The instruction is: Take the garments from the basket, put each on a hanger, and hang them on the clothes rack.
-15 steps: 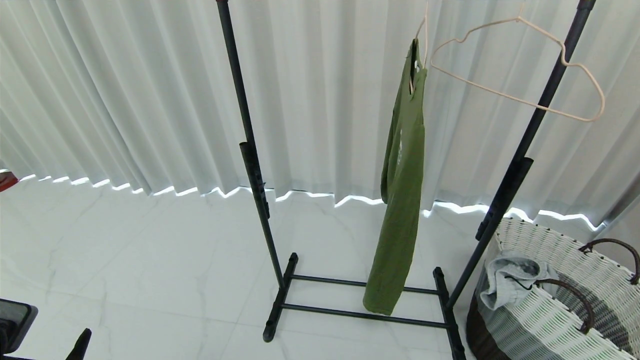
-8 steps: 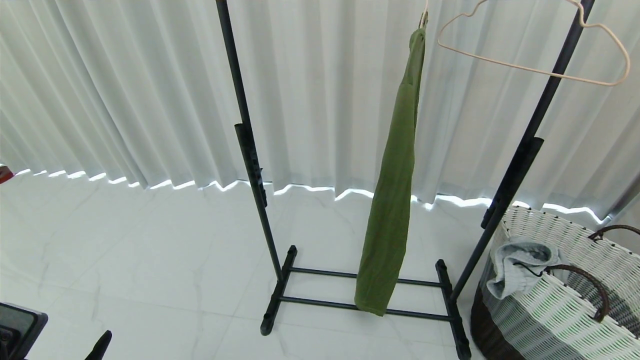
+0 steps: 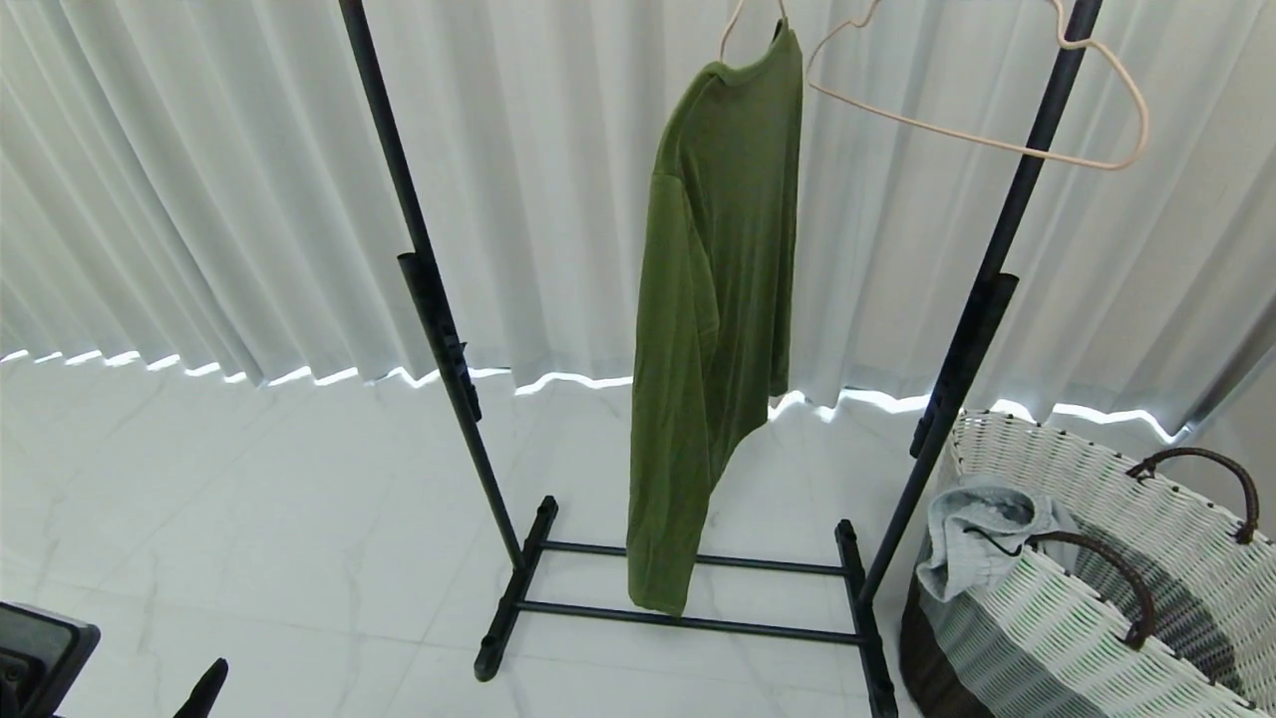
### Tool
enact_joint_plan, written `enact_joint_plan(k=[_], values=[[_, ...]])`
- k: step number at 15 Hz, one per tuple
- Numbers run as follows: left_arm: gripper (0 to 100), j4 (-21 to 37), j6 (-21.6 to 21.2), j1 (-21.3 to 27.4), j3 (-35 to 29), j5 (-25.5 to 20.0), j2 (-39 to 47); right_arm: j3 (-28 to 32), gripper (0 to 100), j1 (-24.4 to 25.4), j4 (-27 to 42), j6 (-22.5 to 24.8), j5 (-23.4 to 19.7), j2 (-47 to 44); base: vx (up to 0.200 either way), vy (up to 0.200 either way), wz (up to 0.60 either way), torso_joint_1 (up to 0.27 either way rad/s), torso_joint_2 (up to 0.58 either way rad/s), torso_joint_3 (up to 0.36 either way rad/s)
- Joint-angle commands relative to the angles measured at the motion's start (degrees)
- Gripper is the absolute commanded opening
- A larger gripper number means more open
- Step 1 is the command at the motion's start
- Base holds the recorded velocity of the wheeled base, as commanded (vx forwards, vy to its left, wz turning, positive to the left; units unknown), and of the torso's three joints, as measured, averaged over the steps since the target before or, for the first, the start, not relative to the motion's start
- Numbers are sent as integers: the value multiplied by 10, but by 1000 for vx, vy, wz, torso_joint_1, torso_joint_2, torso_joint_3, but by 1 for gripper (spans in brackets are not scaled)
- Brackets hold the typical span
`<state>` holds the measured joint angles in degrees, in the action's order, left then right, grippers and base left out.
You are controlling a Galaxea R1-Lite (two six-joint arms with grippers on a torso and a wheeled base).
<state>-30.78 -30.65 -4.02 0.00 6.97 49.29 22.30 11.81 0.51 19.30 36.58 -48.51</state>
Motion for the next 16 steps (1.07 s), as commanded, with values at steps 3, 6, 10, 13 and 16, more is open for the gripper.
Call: enact_joint_plan(k=[3,6,10,13,16], values=[[100,1,0,0,-1,1,3,6,100,2,-2,5,-50,-3,200,0,0,-1,2,5],[100,1,0,0,-5,0,7,4,100,2,-2,6,-64,-10,200,0,0,2,5,5],[100,0,1,19,-18,-21,21,-1,100,1,-2,0,-90,-43,150,0,0,2,5,-2],[100,0,1,46,-29,-50,32,1,100,0,-9,-28,-102,-99,0,0,0,0,0,0],[100,0,16,69,-95,-57,86,-13,100,2,-109,-42,-113,-219,0,0,0,0,0,0]])
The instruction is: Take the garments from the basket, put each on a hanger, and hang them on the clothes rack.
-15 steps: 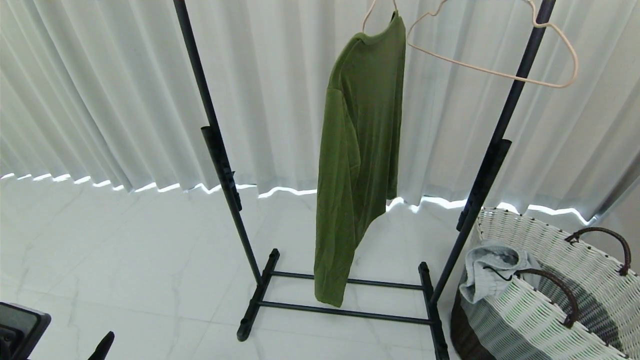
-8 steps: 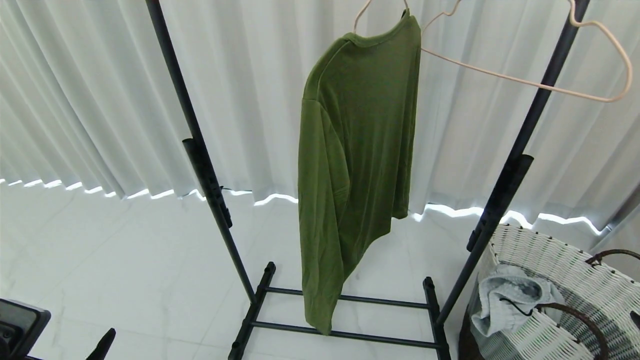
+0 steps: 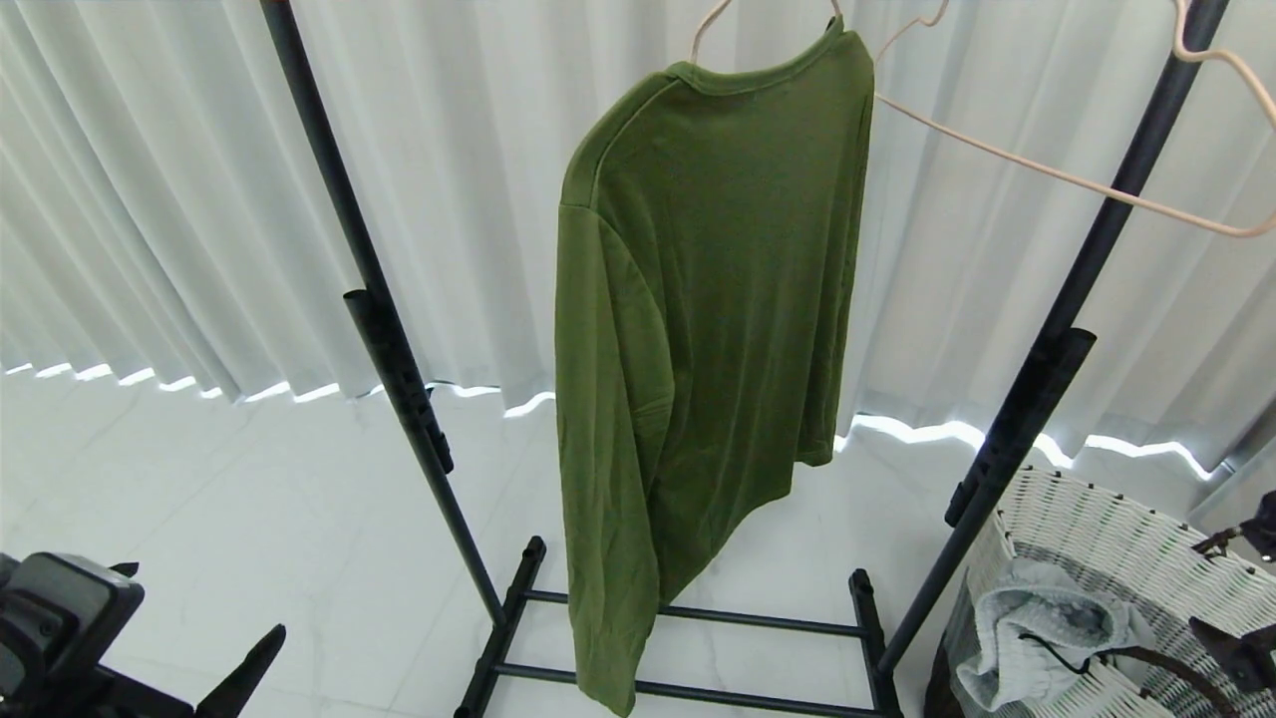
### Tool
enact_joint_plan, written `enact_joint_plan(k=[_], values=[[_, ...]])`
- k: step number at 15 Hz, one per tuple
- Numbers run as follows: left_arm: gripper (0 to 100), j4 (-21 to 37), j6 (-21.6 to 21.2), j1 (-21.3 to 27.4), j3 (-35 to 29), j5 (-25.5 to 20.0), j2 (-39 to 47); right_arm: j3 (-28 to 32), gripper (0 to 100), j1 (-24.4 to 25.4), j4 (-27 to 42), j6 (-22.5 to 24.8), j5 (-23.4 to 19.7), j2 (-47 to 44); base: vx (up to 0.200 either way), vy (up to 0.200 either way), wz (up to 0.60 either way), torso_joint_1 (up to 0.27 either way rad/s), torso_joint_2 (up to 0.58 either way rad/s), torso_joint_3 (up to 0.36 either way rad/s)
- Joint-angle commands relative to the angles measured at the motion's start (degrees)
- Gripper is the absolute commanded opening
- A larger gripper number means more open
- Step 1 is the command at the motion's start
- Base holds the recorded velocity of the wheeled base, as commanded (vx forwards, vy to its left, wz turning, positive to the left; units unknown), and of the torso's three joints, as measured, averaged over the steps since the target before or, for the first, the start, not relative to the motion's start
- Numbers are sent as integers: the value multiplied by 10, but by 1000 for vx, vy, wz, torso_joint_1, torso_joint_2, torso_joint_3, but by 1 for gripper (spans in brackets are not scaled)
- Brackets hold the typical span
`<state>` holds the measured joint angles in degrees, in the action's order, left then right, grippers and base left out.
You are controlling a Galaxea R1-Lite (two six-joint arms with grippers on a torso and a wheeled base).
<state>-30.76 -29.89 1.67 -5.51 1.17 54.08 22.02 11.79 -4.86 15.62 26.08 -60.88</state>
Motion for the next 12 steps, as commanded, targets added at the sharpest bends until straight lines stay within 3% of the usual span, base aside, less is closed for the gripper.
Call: enact_joint_plan(k=[1,4,6,10,12], values=[[100,0,26,21,-79,2,62,-18,100,3,-98,-4,-27,-129,0,0,0,0,0,0],[100,1,70,61,-156,7,121,-44,100,9,-158,13,-49,-211,0,0,0,0,0,0],[100,1,75,99,-152,7,137,-45,100,12,-174,11,-48,-248,0,0,0,0,0,0],[100,0,132,193,-143,-25,143,-46,100,-12,-250,9,-30,-310,0,0,0,0,0,0],[100,-1,129,205,-133,-26,147,-44,100,-12,-252,9,-21,-318,0,0,0,0,0,0]])
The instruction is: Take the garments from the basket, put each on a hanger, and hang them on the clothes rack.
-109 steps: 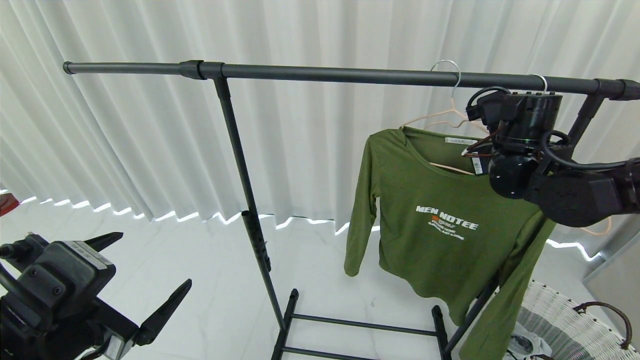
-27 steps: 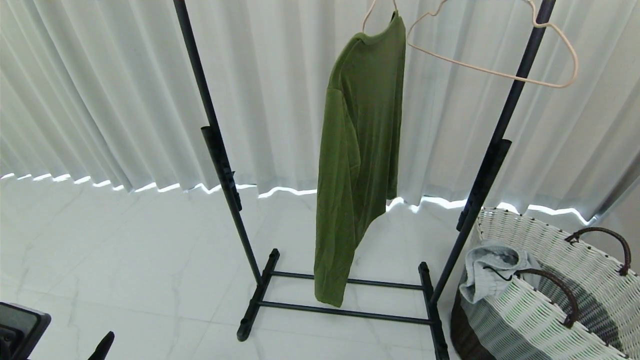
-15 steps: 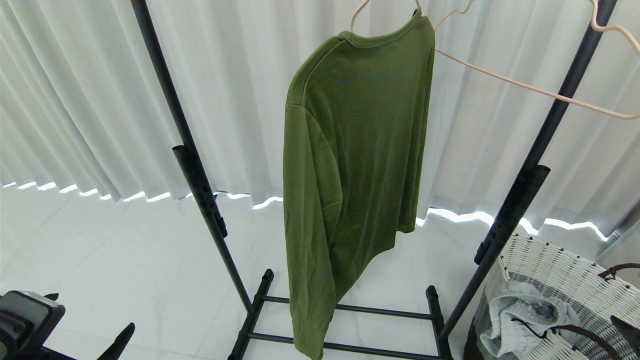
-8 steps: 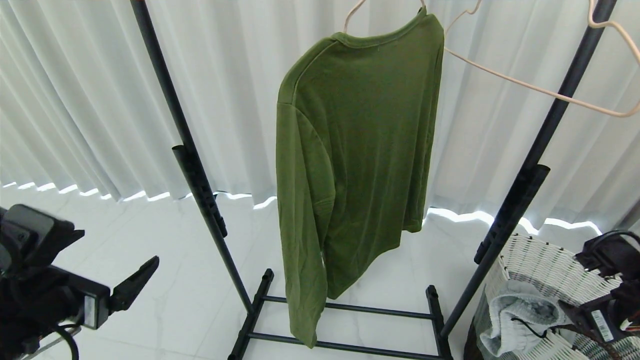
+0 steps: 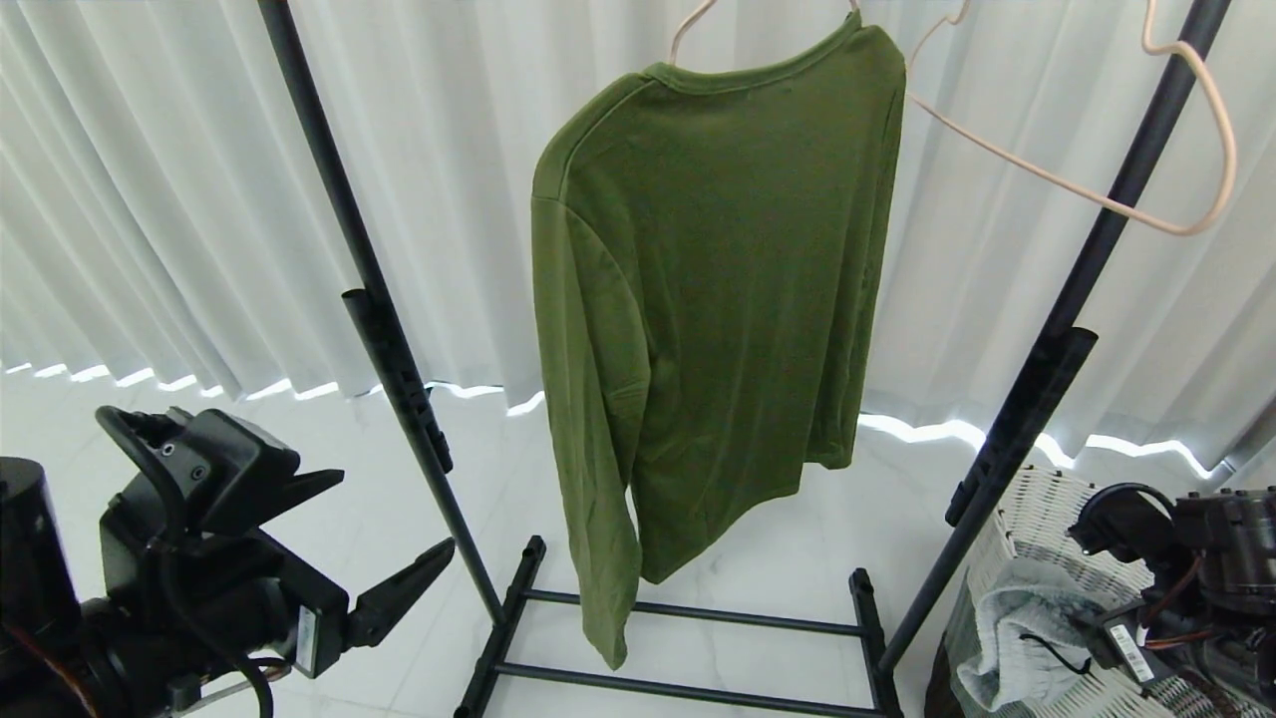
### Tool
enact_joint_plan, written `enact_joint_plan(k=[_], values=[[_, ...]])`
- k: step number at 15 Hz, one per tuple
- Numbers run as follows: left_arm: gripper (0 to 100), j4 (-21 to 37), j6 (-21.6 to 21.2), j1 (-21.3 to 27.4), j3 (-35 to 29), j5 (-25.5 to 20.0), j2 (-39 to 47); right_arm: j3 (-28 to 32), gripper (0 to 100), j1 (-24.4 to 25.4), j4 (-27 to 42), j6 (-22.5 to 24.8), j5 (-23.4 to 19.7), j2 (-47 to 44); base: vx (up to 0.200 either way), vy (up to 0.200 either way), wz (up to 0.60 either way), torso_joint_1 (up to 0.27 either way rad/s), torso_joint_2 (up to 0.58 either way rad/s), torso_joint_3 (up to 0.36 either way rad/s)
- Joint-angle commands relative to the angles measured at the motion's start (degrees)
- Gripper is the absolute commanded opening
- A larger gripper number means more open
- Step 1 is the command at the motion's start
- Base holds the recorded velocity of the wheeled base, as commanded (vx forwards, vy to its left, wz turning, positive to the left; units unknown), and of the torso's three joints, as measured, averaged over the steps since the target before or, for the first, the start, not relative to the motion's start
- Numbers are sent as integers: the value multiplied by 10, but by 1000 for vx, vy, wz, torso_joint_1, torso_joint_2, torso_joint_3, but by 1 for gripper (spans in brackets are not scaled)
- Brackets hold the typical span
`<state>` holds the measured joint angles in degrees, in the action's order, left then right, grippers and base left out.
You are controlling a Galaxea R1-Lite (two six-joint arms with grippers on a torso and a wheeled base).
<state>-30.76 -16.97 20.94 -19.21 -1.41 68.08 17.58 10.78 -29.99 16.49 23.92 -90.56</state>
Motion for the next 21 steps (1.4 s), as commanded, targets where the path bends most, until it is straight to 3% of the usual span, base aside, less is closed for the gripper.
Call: enact_joint_plan(k=[1,4,5,9,12,16,18,21], values=[[100,-1,-1,12,5,0,6,1,100,-1,-3,0,1,-22,0,0,0,0,0,0],[100,-1,-2,9,7,1,6,0,100,-1,-12,-1,1,-22,0,0,0,0,0,0],[100,-2,-4,9,11,1,6,1,0,-1,-14,-1,1,-22,0,0,0,0,0,0],[100,-4,-12,11,37,1,-7,4,0,-1,-18,0,8,-15,0,0,0,0,0,0],[100,-4,-25,9,51,5,-15,46,0,7,-25,5,5,6,0,0,0,0,0,0],[100,-4,-25,9,68,71,-21,157,0,58,-19,6,6,50,0,0,0,0,0,0],[100,-4,-25,9,77,106,-32,178,0,84,4,27,6,89,-100,0,0,1,-1,1],[100,-4,-25,9,83,111,-43,180,0,111,18,42,5,121,-200,0,0,11,4,1]])
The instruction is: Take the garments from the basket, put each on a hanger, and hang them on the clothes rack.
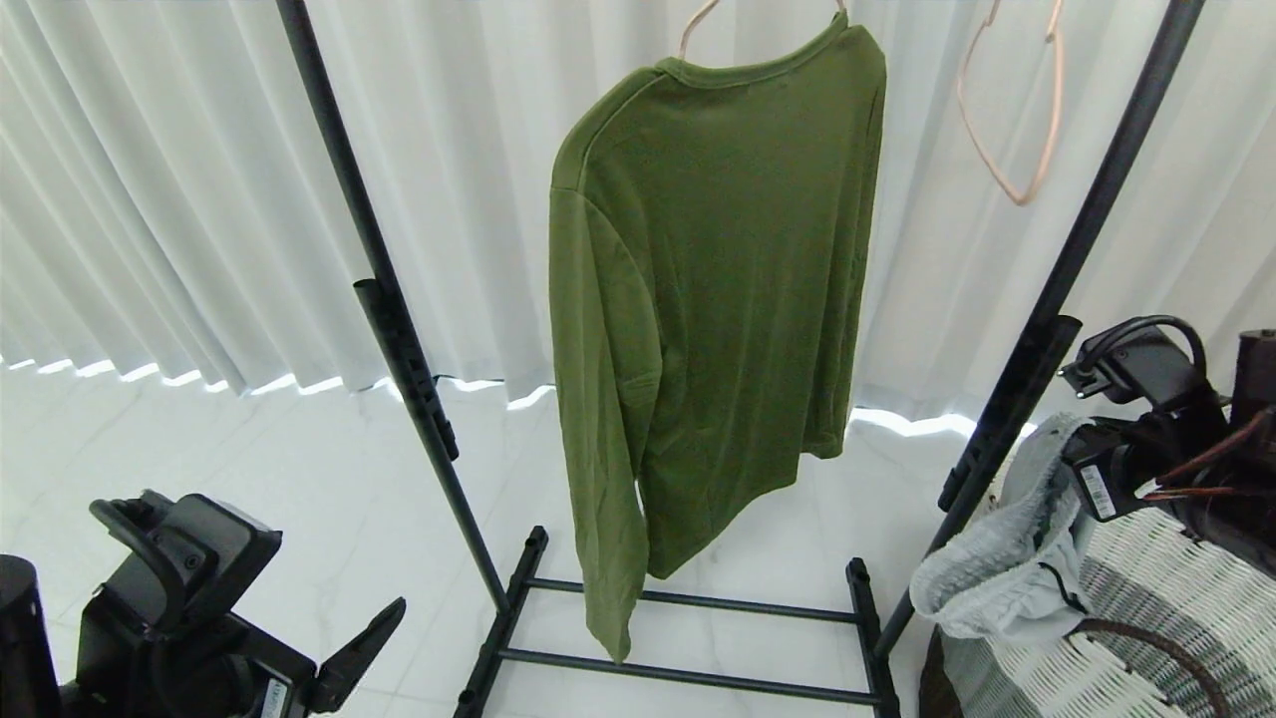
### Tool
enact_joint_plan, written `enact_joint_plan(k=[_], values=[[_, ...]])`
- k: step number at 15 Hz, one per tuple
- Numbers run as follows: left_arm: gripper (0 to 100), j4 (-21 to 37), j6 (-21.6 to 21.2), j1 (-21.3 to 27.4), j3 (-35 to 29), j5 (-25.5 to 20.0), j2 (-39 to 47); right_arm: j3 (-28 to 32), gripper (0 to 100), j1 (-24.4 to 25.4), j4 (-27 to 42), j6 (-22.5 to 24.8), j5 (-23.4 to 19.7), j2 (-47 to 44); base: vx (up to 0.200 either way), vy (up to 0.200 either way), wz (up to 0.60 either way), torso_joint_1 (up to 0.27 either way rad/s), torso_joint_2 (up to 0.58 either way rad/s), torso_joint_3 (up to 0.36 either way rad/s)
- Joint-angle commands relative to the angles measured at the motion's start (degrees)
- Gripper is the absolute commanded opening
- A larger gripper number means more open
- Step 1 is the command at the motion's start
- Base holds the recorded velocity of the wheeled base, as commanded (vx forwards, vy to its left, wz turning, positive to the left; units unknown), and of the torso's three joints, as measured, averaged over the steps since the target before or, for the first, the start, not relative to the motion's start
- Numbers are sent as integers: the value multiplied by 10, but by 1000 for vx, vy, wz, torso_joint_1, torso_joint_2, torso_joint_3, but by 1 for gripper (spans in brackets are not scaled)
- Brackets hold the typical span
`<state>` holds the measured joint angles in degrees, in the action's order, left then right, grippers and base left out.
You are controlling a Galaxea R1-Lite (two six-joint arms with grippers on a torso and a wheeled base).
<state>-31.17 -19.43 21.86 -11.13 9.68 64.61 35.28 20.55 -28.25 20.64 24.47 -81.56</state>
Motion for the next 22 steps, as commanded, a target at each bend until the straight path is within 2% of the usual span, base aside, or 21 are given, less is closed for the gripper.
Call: enact_joint_plan(k=[1,4,8,13,14,16,22], values=[[100,0,0,0,2,0,-10,4,0,24,0,1,0,35,-200,0,0,-2,2,2],[100,0,0,-1,4,1,-15,5,0,48,0,1,1,45,-200,0,0,1,2,5],[100,0,0,0,8,0,-29,8,0,57,1,12,1,55,-200,0,0,2,4,0],[100,0,0,0,15,3,-45,8,0,80,0,12,1,57,0,0,0,0,0,0],[100,0,0,1,14,17,-45,8,0,85,0,12,1,57,0,0,0,0,0,0],[100,0,0,1,11,33,-48,9,0,89,0,12,1,57,0,200,0,2,0,5],[100,1,1,2,15,32,-55,41,0,120,1,13,1,51,0,167,0,1,3,2]])
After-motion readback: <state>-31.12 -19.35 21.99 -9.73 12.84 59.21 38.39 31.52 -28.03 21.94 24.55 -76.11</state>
